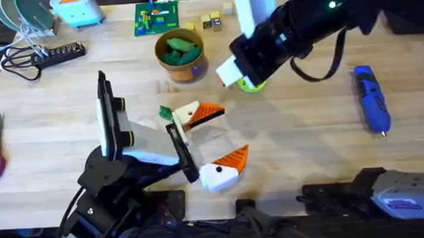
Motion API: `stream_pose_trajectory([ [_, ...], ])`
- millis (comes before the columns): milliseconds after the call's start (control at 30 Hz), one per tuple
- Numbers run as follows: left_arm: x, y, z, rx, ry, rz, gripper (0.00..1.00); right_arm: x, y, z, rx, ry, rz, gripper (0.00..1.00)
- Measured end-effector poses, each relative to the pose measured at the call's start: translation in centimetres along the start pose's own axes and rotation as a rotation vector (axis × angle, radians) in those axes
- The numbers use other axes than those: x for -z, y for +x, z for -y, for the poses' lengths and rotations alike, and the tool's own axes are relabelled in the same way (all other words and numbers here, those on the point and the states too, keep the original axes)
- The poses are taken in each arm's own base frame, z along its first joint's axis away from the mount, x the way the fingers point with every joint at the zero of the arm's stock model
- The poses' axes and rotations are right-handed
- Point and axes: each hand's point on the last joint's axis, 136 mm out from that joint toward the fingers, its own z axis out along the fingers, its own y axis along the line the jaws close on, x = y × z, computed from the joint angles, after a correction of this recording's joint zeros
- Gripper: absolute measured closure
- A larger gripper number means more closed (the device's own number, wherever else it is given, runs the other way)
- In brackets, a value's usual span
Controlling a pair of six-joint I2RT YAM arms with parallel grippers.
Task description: Pick up the gripper from the table and insert it into the empty holder that is missing its gripper. Then pick up a screw, insert it into the mounting hole, and use the screwdriver to tighten it. Finally, clean up the table by picking up the vegetable and placing it into the bucket.
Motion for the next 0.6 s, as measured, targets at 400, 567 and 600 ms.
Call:
stream_pose_trajectory([
  [400,0.0,0.0,0.0,0.0,0.0,0.0,0.009,-1.4,-0.7,-6.4,0.103,-0.026,-0.075,0.995],
  [567,0.0,0.1,0.0,0.009,-0.001,-0.003,0.009,-3.1,-0.3,-7.7,0.134,-0.031,-0.107,0.995],
  [600,0.0,0.0,0.0,0.007,0.0,-0.001,0.009,-3.1,-0.3,-7.9,0.138,-0.034,-0.105,0.995],
])
